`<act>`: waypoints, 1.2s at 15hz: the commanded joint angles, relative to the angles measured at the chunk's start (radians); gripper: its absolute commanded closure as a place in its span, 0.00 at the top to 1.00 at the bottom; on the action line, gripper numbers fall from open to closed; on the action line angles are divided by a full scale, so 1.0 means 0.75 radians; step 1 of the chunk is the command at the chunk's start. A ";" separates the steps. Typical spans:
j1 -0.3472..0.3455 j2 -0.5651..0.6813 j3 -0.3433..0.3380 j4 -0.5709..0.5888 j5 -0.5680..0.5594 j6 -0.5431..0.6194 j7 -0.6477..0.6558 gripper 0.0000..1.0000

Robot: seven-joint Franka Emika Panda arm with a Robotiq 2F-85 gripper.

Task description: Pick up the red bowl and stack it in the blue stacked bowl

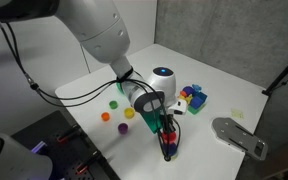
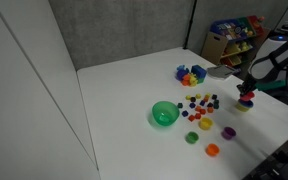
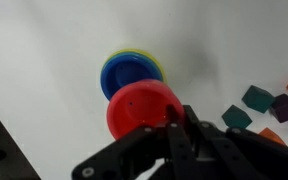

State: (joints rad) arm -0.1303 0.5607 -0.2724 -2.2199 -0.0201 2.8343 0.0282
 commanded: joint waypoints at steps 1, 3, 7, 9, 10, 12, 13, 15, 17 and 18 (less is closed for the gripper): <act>-0.008 0.071 -0.020 0.085 -0.020 -0.027 0.047 0.04; -0.019 0.102 -0.018 0.108 -0.013 -0.023 0.045 0.04; -0.034 0.156 -0.015 0.144 -0.008 -0.030 0.042 0.04; -0.040 0.174 -0.014 0.156 -0.006 -0.039 0.040 0.04; -0.045 0.177 -0.012 0.159 -0.004 -0.046 0.037 0.04; -0.049 0.183 -0.009 0.160 -0.002 -0.056 0.037 0.04; -0.050 0.180 -0.008 0.152 -0.003 -0.057 0.035 0.04; -0.049 0.168 -0.006 0.134 -0.005 -0.058 0.029 0.04; -0.048 0.154 -0.002 0.109 -0.008 -0.057 0.021 0.04; -0.046 0.147 -0.001 0.095 -0.011 -0.054 0.018 0.04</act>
State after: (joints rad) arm -0.1579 0.6935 -0.2830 -2.1281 -0.0200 2.8138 0.0381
